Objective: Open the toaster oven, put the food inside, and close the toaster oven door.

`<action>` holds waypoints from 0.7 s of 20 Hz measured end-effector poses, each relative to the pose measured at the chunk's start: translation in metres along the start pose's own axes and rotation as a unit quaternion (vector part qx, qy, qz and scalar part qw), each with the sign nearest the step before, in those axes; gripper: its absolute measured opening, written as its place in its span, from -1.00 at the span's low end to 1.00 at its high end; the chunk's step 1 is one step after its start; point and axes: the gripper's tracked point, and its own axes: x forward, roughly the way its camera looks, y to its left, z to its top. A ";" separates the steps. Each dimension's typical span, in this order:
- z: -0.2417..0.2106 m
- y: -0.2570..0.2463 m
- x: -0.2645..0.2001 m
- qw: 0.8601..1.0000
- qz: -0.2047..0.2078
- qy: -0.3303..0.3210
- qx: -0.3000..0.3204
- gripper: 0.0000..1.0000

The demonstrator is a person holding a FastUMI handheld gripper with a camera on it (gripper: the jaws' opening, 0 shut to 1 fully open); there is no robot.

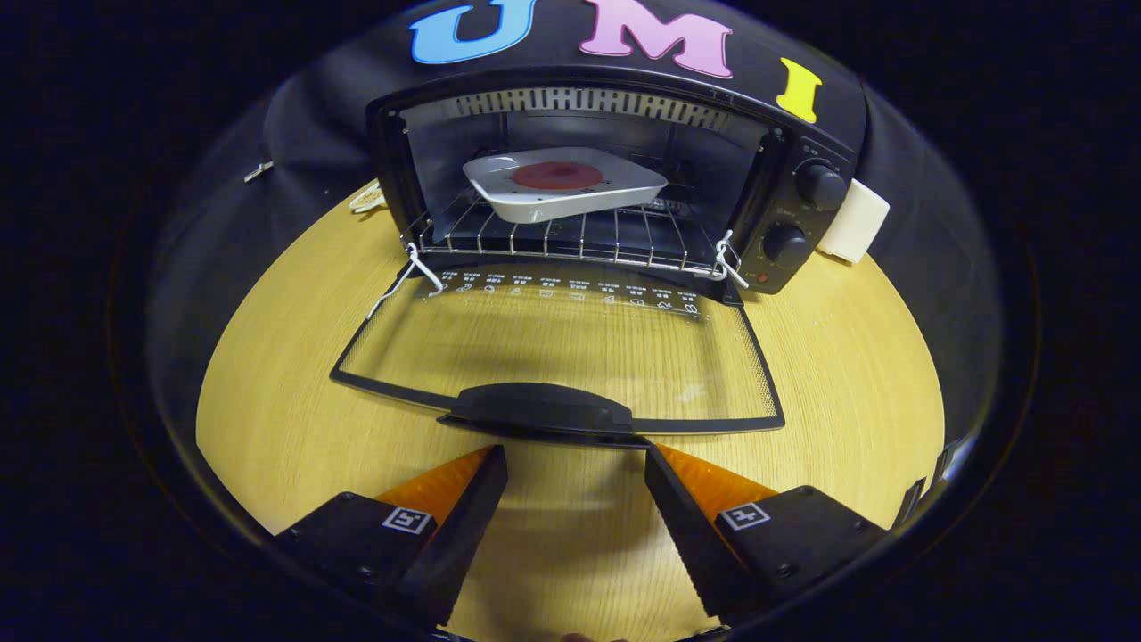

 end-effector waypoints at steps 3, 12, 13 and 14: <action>0.006 0.000 0.003 1.000 0.002 -0.008 -0.015 1.00; 0.047 0.001 -0.045 0.990 0.041 -0.095 -0.094 1.00; 0.057 0.001 -0.054 0.987 0.043 -0.116 -0.100 1.00; 0.068 0.000 -0.063 0.985 0.044 -0.135 -0.100 1.00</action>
